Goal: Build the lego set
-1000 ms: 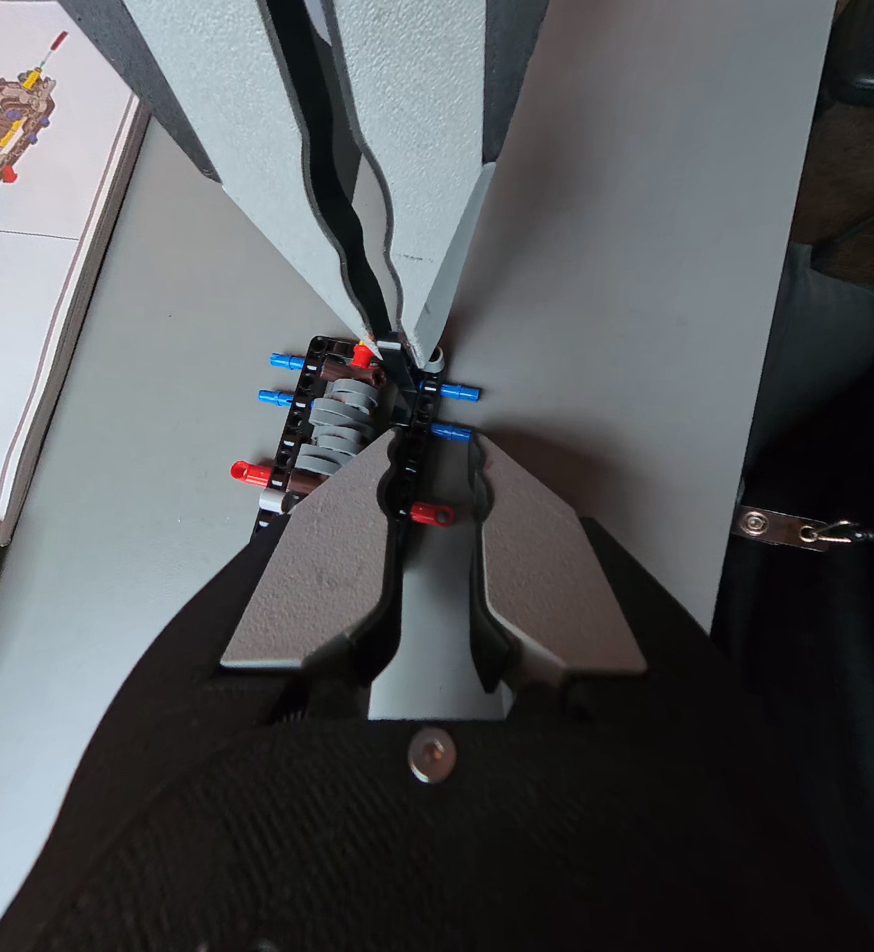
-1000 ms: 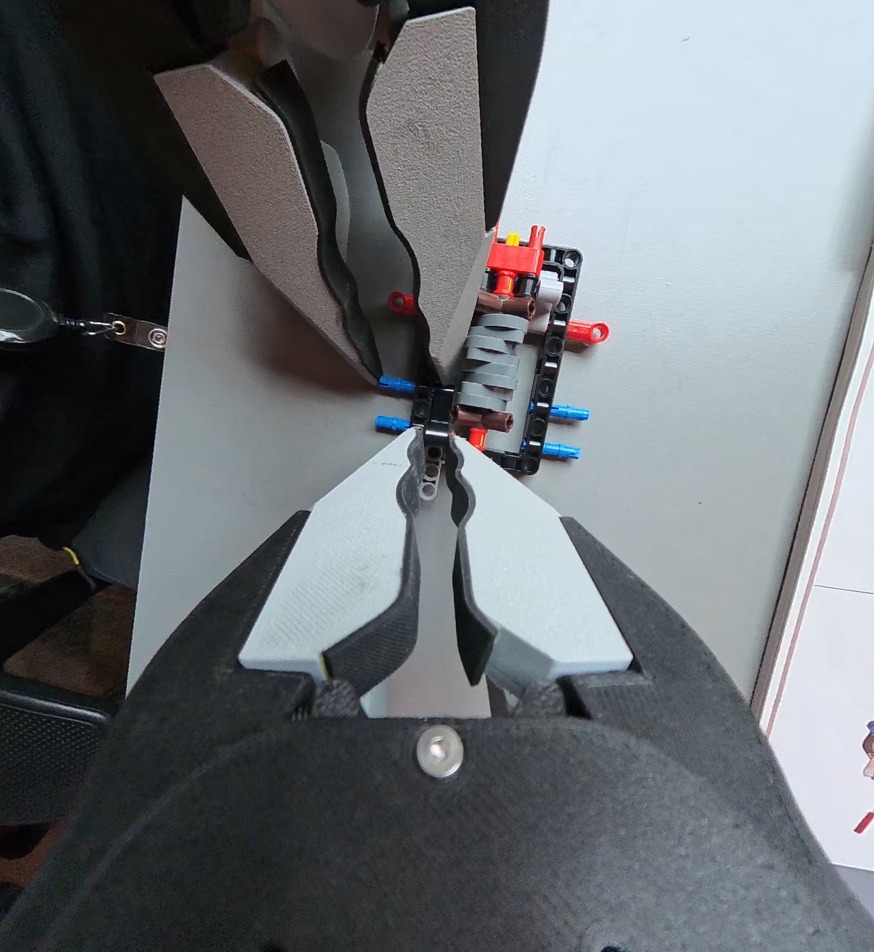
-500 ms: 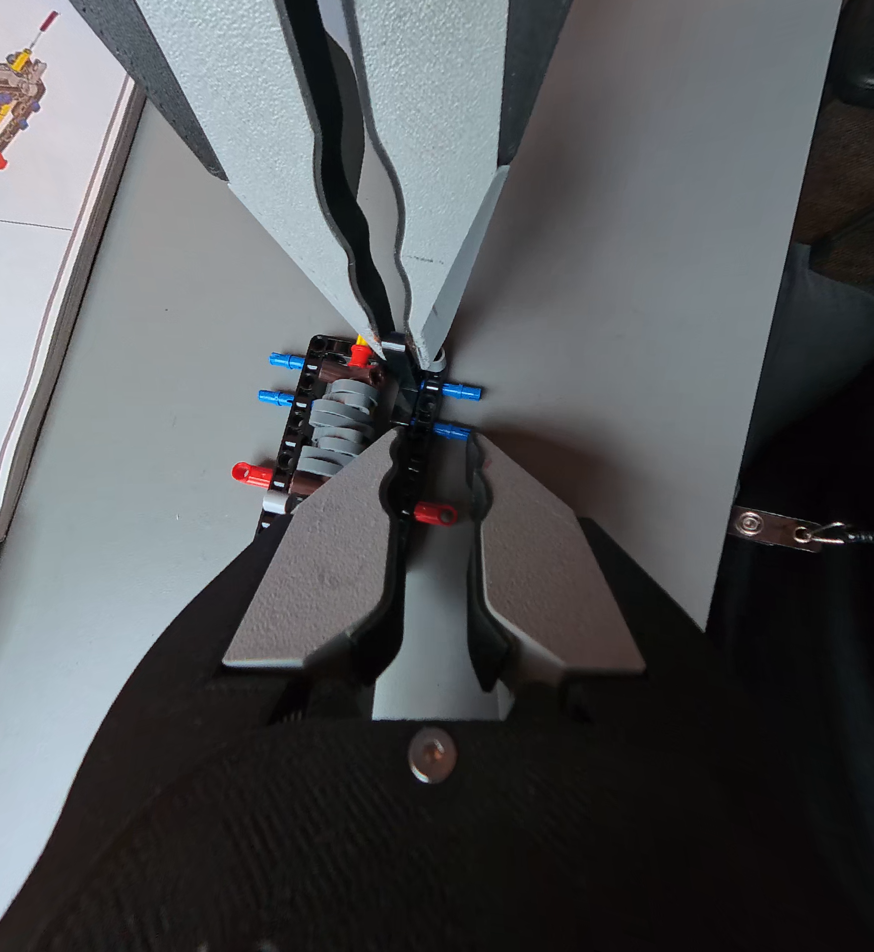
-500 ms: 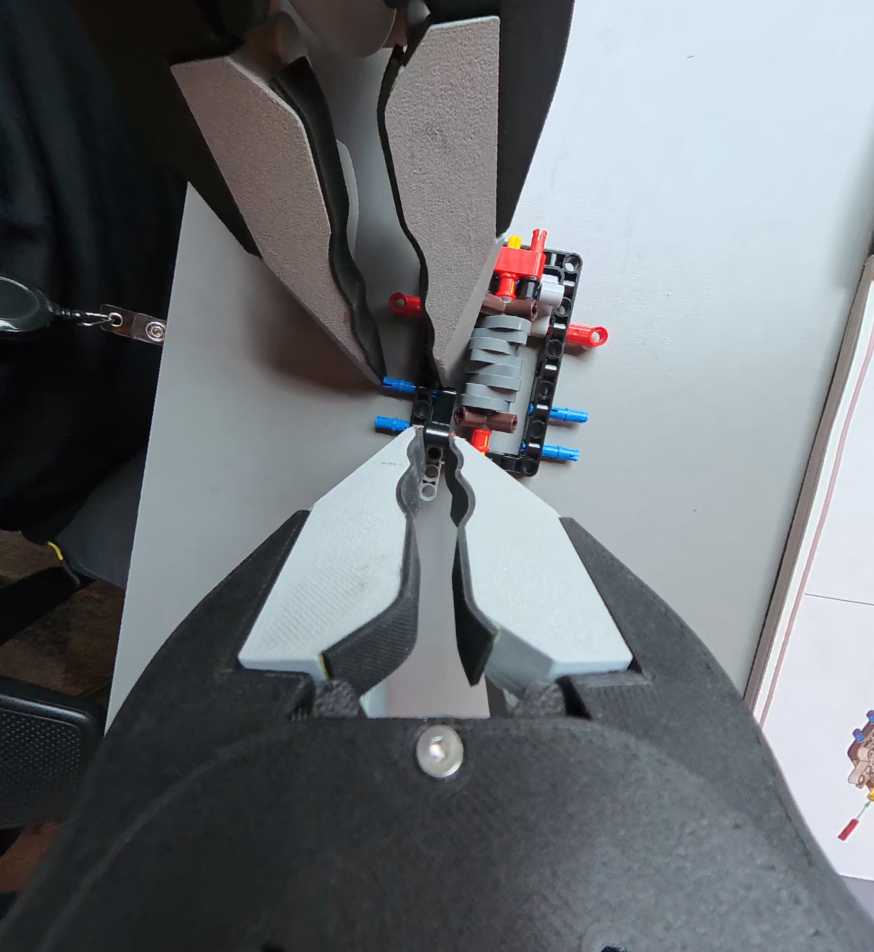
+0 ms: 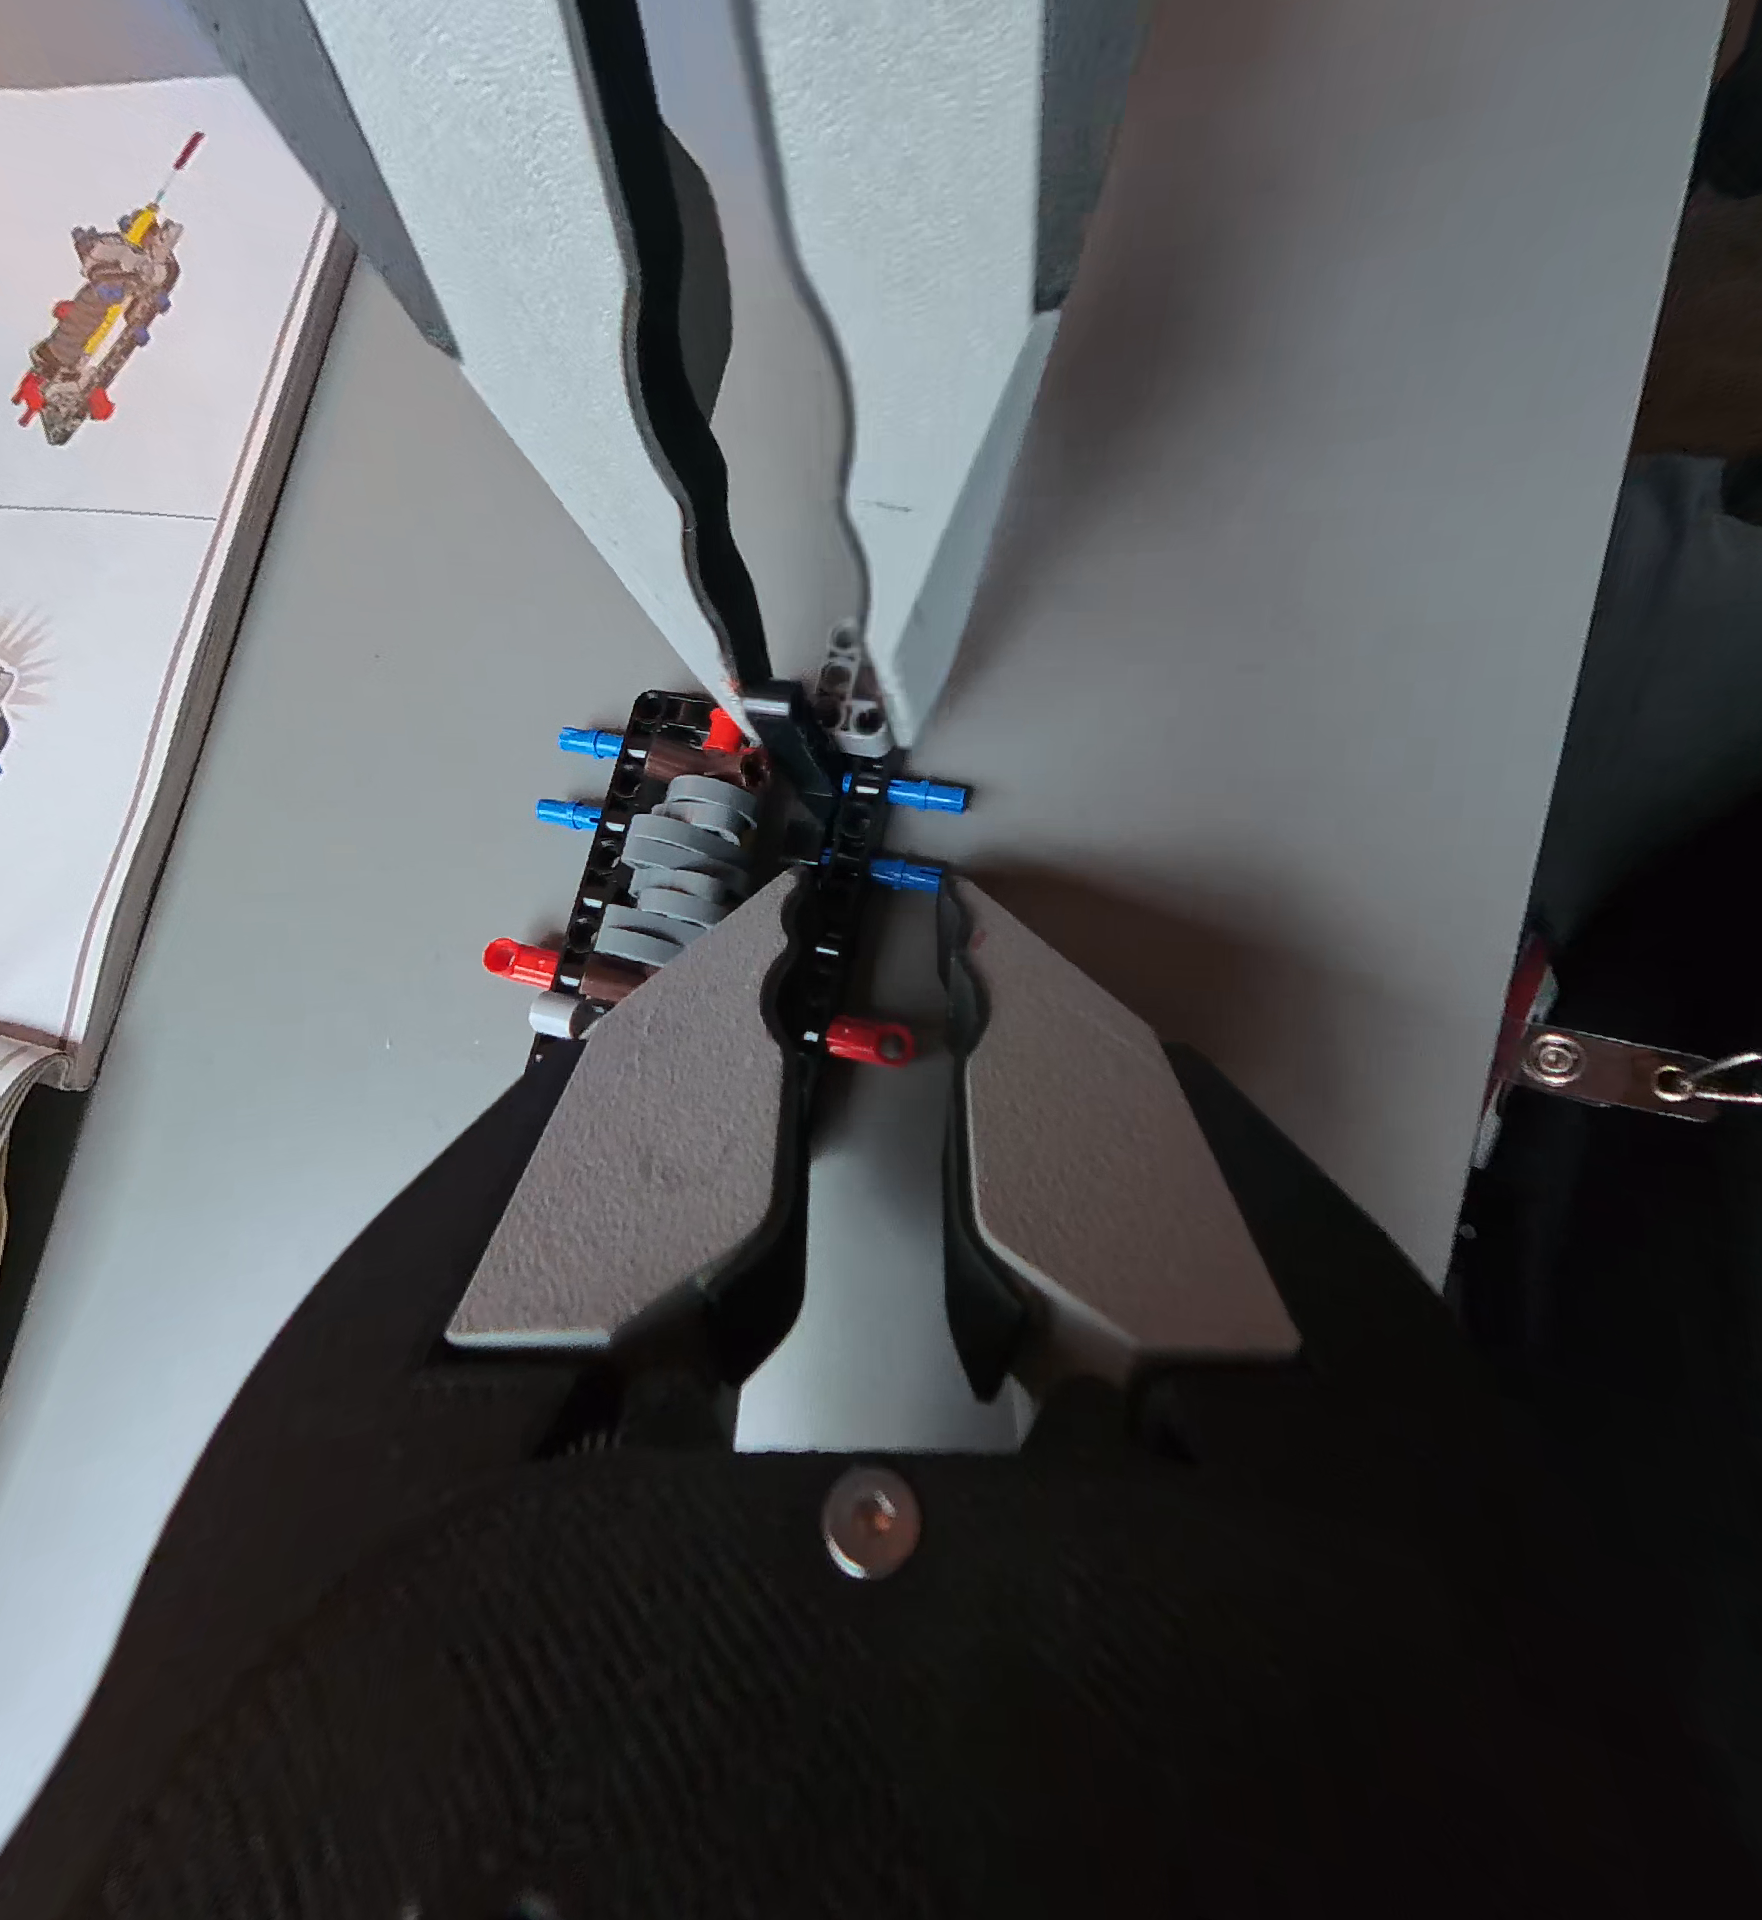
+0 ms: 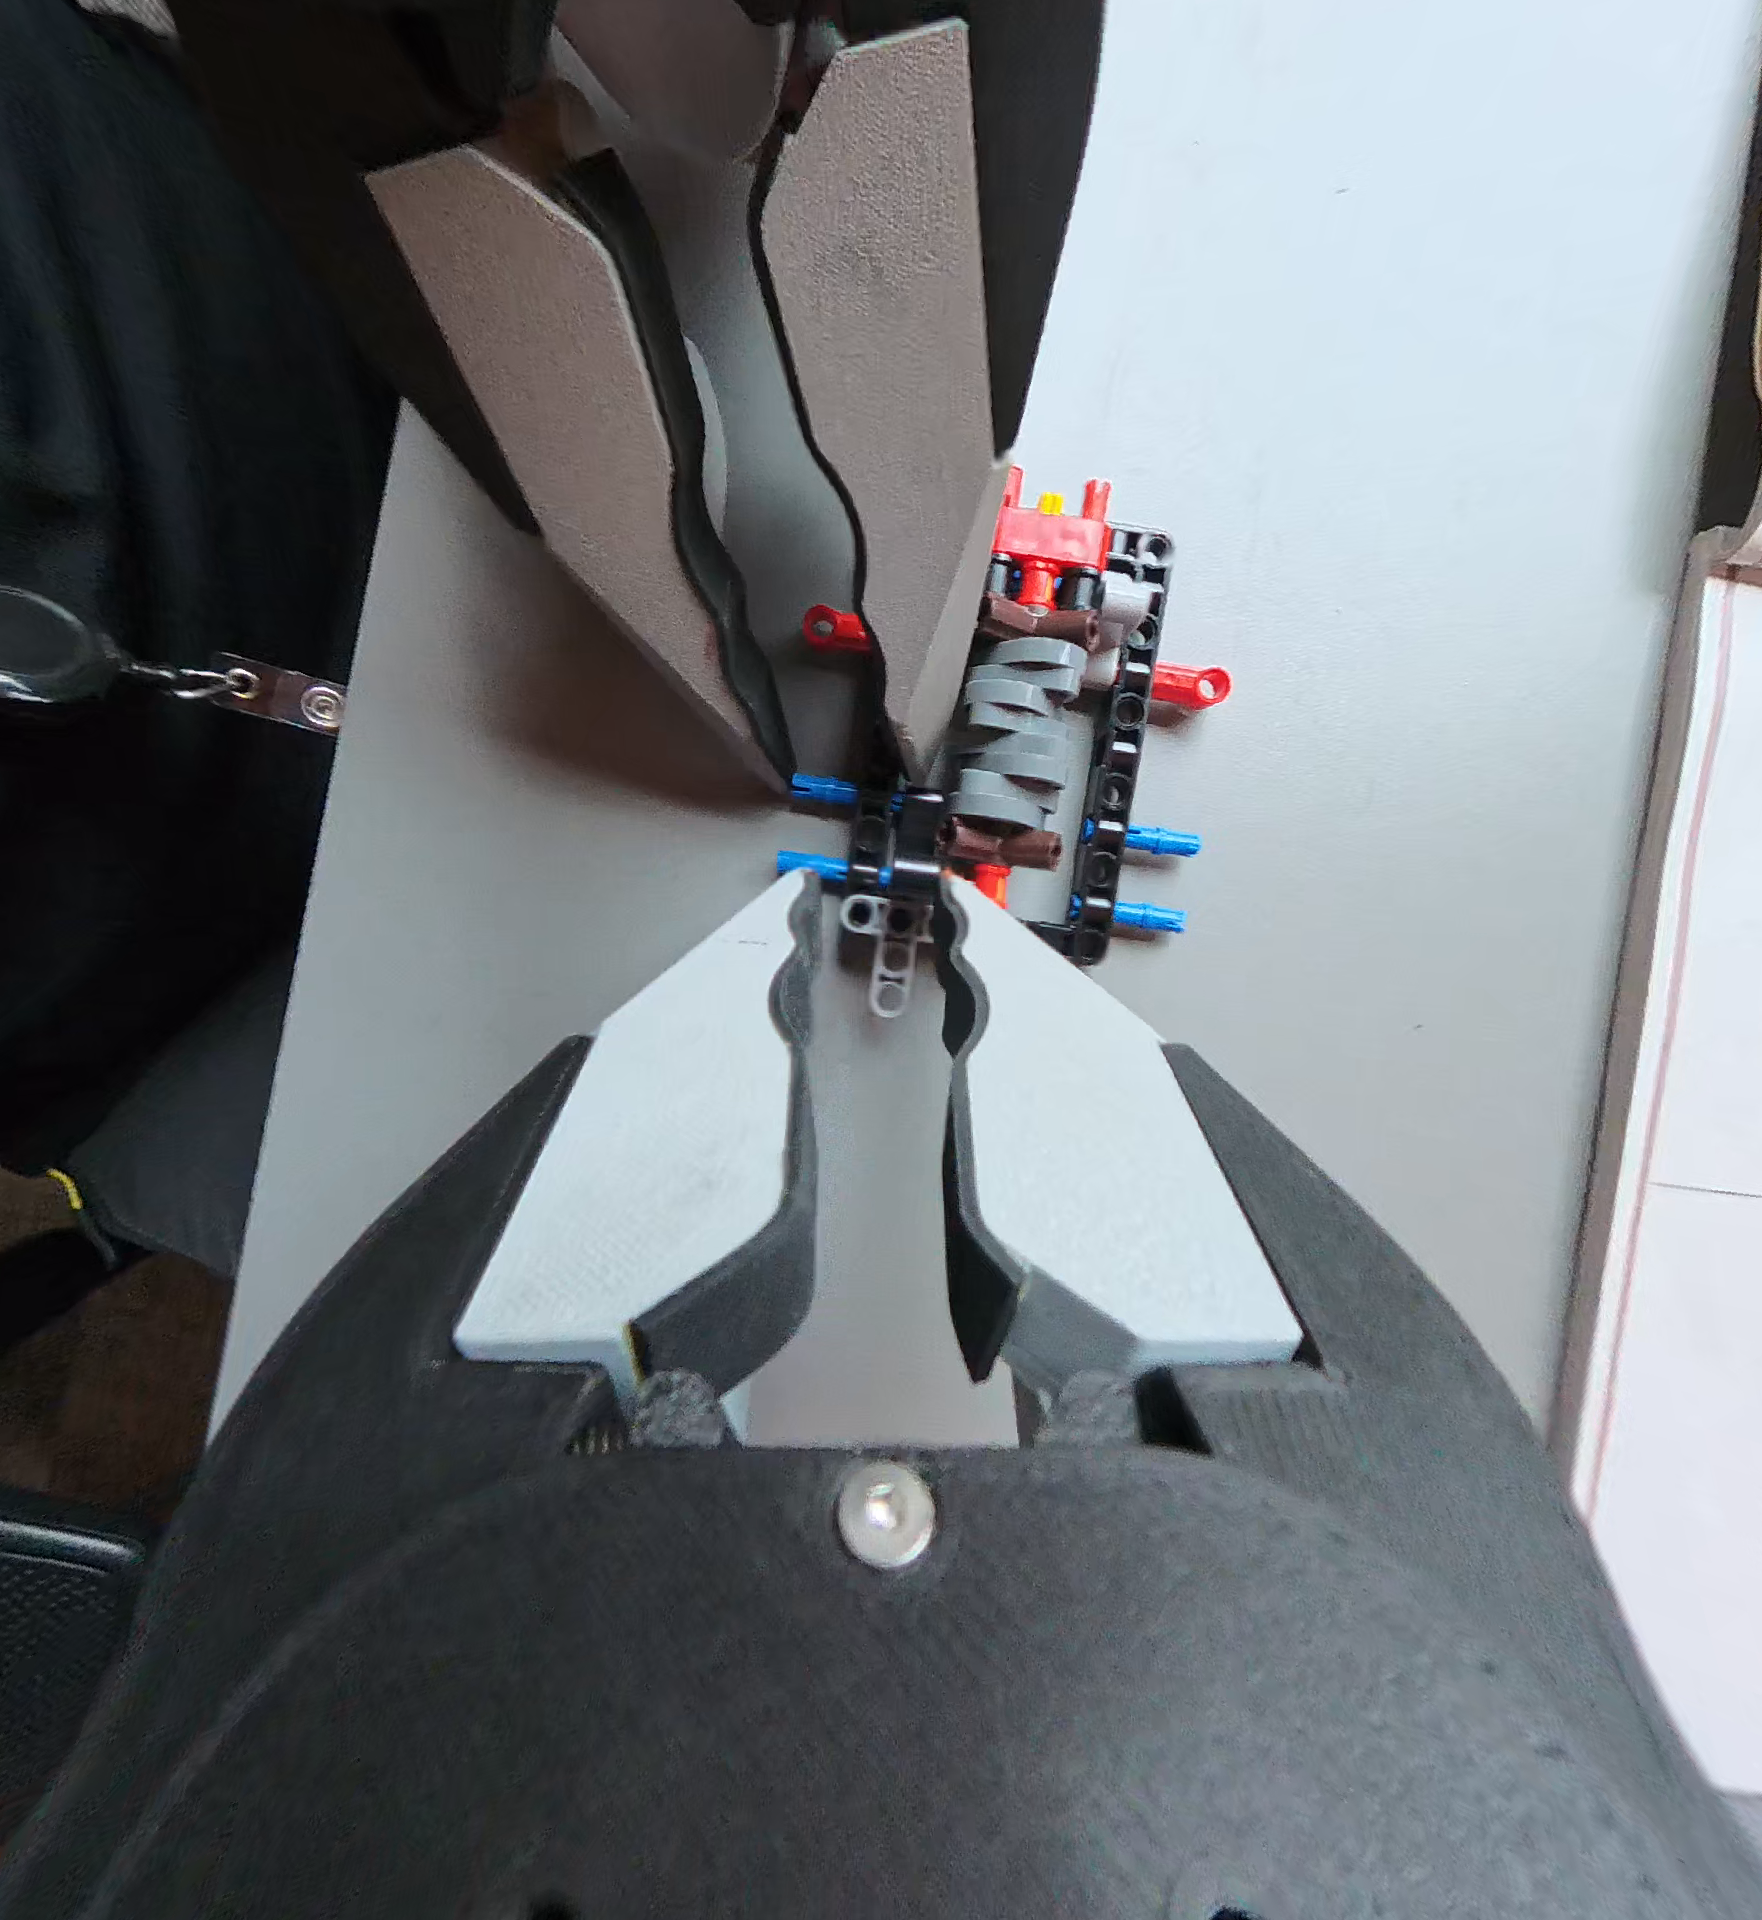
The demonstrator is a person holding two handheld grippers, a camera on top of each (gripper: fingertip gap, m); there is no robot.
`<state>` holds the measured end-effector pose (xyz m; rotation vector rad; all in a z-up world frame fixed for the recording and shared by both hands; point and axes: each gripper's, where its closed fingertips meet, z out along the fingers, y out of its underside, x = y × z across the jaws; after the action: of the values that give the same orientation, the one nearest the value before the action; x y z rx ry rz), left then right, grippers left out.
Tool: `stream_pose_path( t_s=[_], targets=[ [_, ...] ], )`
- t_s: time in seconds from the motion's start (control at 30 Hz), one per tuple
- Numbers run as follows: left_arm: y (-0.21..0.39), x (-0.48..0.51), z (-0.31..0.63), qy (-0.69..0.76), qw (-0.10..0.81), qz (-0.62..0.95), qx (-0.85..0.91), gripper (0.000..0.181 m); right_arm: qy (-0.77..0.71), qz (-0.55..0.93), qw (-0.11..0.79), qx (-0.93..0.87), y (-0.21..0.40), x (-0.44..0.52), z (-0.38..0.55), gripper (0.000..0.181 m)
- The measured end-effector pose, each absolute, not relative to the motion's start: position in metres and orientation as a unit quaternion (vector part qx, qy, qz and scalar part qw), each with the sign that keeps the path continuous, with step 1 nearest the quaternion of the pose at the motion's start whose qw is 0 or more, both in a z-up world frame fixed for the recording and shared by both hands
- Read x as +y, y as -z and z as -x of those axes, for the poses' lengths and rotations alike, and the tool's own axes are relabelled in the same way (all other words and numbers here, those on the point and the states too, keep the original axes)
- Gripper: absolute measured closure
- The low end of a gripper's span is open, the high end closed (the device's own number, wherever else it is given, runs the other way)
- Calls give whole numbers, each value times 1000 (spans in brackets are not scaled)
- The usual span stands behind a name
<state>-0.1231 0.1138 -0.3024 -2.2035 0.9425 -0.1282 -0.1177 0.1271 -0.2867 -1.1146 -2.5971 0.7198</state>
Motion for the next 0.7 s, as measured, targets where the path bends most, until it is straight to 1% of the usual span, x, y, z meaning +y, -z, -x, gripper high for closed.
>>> stream_pose_path(
  t_s=[0.2,0.3,0.4,0.5,0.6,0.7],
  targets=[
    [302,113,121,51,364,855,366,161,-275,401,118,-866,288,122,119,168],
    [303,113,121,55,366,855,364,161,-264,414,124,-862,290,128,120,176],
    [302,113,121,63,367,856,360,160,-252,409,123,-868,291,127,118,174],
    [303,113,121,69,366,856,359,160,-238,411,128,-871,293,129,119,177],
    [303,113,121,75,367,856,355,160,-248,440,99,-857,293,128,120,177],
    [303,112,121,75,370,855,355,159,-259,443,92,-853,293,128,119,177]
  ],
)
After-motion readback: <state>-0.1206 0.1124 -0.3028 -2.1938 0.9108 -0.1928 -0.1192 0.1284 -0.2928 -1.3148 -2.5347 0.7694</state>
